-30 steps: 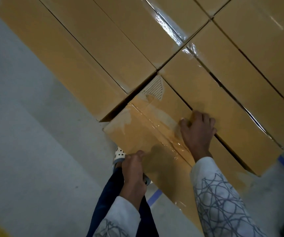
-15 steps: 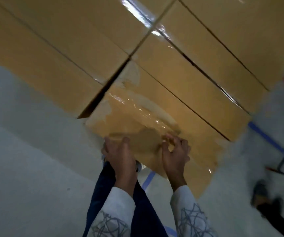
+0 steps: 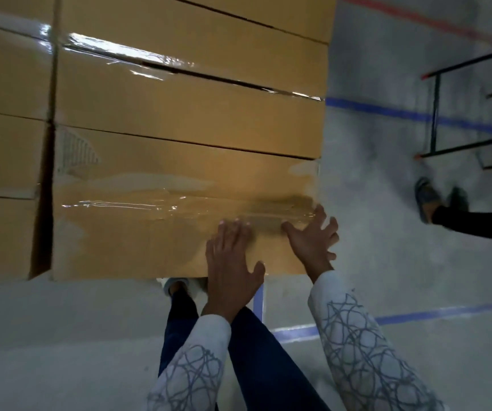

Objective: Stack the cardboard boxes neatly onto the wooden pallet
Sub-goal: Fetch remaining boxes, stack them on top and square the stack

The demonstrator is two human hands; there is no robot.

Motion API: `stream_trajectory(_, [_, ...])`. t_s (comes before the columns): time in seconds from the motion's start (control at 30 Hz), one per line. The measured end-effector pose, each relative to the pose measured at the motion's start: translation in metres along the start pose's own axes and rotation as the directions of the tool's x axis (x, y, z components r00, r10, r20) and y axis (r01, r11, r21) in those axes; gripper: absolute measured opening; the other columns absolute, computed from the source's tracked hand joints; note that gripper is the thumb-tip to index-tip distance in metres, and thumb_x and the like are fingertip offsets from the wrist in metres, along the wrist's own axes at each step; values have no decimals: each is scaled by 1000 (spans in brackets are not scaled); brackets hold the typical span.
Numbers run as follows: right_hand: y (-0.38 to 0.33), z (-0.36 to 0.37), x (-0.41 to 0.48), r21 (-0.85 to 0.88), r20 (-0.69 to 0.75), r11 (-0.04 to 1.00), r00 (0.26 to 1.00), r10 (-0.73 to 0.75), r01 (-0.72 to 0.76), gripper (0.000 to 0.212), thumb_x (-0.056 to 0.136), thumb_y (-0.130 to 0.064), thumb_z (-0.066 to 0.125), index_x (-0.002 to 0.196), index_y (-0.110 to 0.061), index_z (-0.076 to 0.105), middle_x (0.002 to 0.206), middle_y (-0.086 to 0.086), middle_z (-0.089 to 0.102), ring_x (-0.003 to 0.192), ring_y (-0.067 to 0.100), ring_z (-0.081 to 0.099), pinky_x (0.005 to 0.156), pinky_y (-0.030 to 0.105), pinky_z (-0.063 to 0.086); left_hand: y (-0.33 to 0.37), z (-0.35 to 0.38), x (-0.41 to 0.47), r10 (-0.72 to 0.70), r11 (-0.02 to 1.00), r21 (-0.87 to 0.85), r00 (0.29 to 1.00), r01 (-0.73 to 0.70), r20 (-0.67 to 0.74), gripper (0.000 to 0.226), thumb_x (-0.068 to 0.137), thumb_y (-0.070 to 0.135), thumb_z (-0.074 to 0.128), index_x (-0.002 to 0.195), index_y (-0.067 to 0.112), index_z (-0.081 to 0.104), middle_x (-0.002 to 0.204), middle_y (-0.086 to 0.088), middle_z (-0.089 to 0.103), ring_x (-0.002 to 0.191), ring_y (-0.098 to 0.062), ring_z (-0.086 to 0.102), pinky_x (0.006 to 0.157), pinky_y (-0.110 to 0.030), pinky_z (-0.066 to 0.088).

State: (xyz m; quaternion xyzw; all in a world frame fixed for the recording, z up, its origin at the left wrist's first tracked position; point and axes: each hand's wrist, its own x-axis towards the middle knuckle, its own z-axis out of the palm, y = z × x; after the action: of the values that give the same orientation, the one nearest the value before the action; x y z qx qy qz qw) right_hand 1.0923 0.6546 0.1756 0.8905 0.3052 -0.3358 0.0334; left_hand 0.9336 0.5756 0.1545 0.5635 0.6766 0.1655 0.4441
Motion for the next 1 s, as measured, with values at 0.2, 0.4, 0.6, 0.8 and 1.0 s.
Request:
stream_trajectory(0.2, [16, 4, 13, 158, 66, 987, 998, -17, 7, 104, 82, -53, 77, 159, -45, 7, 164, 8, 23, 146, 43, 28, 116, 69, 23, -18, 11, -6, 147, 903, 384, 979, -191, 142, 116, 70, 35, 82, 165, 20, 17, 173, -5, -3, 159, -31, -6, 124, -63, 11])
stream_trajectory(0.4, [17, 12, 16, 159, 3, 986, 998, -55, 54, 99, 79, -48, 82, 155, -44, 21, 160, 11, 31, 141, 45, 34, 114, 68, 26, -32, -6, -5, 126, 862, 485, 990, -144, 70, 115, 68, 21, 84, 164, 23, 20, 174, -2, 3, 160, -31, -1, 124, -63, 11])
stream_trajectory(0.6, [10, 10, 11, 151, 3, 986, 997, -77, 76, 99, 81, -48, 82, 156, -44, 16, 162, 14, 26, 144, 48, 30, 114, 69, 27, -38, -11, -5, 155, 844, 514, 987, -153, 40, 112, 69, 18, 82, 163, 26, 20, 174, 0, 4, 159, -31, 0, 123, -64, 17])
stream_trajectory(0.8, [13, 12, 8, 108, 36, 991, 996, -77, 73, 106, 82, -54, 79, 159, -46, 7, 166, 10, 20, 147, 47, 25, 112, 74, 25, -51, -20, -8, 174, 805, 560, 980, -196, 92, 107, 77, 30, 80, 163, 30, 17, 174, 0, -3, 159, -31, -6, 123, -66, 10])
stream_trajectory(1.0, [16, 14, 3, 43, 43, 994, 994, -104, 102, 107, 84, -56, 77, 160, -40, 4, 164, 15, 19, 146, 49, 24, 111, 74, 27, -62, -32, -10, 179, 876, 449, 983, -175, 34, 103, 74, 33, 81, 161, 35, 26, 174, 3, -2, 159, -27, -10, 124, -62, -3])
